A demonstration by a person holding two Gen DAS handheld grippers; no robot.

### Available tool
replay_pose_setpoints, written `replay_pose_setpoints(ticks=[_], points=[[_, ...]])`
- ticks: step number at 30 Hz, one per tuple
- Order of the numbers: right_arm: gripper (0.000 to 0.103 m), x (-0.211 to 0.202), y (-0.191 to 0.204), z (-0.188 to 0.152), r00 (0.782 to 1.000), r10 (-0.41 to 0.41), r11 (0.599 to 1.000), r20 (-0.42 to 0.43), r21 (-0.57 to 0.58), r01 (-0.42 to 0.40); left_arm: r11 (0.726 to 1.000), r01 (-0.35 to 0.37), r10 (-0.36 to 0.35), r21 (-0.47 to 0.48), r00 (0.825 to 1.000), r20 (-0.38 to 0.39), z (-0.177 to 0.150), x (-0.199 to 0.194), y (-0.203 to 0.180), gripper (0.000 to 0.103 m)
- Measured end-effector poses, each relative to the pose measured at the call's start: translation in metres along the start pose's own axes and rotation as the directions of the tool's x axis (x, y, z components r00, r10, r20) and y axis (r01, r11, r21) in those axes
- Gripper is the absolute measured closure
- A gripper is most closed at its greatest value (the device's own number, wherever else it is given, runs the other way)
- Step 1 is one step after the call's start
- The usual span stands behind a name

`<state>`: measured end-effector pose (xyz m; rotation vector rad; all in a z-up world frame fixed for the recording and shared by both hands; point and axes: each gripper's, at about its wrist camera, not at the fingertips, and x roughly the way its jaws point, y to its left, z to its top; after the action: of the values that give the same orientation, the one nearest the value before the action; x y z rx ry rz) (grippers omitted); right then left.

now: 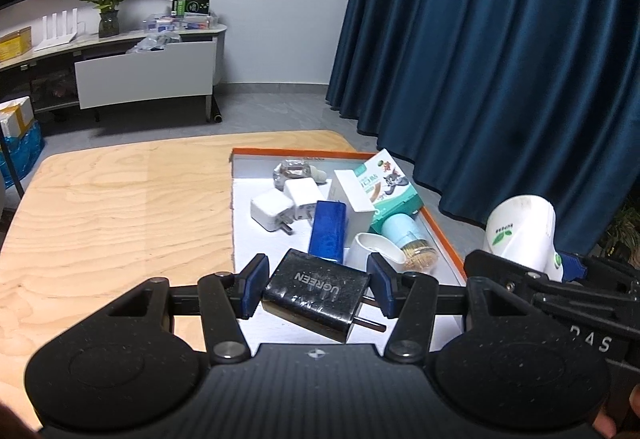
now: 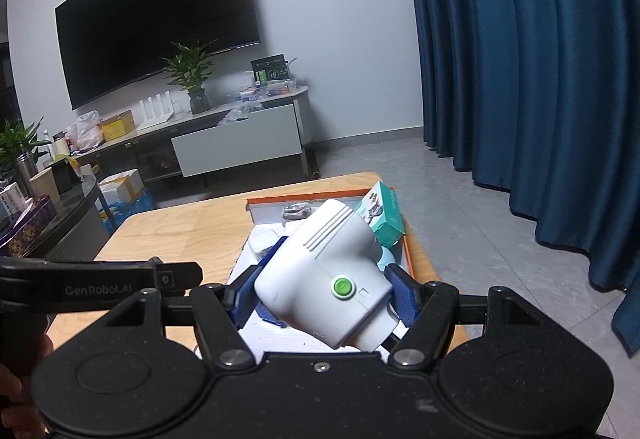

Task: Organize rigid objects
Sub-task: 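Lower the white heater into the box with the right tool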

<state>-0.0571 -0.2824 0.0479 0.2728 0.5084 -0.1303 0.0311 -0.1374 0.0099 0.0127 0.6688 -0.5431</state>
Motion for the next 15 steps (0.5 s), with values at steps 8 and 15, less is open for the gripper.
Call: replay_pose_setpoints(ticks=[8,15], points=[[0.023,0.0,-0.005,0.005,1.0,-0.006,1.0,0.006,0.004,0.006,1.0,0.018,-0.018,0.018,1.0,-0.016,-0.001,0.007,-0.009,0.049],[0.023,0.0,-0.011,0.01,1.0,0.0,1.0,0.014,0.007,0.0,0.999,0.026,-0.026,0.03,0.999,-0.023,-0.001,0.012,-0.018,0.049]])
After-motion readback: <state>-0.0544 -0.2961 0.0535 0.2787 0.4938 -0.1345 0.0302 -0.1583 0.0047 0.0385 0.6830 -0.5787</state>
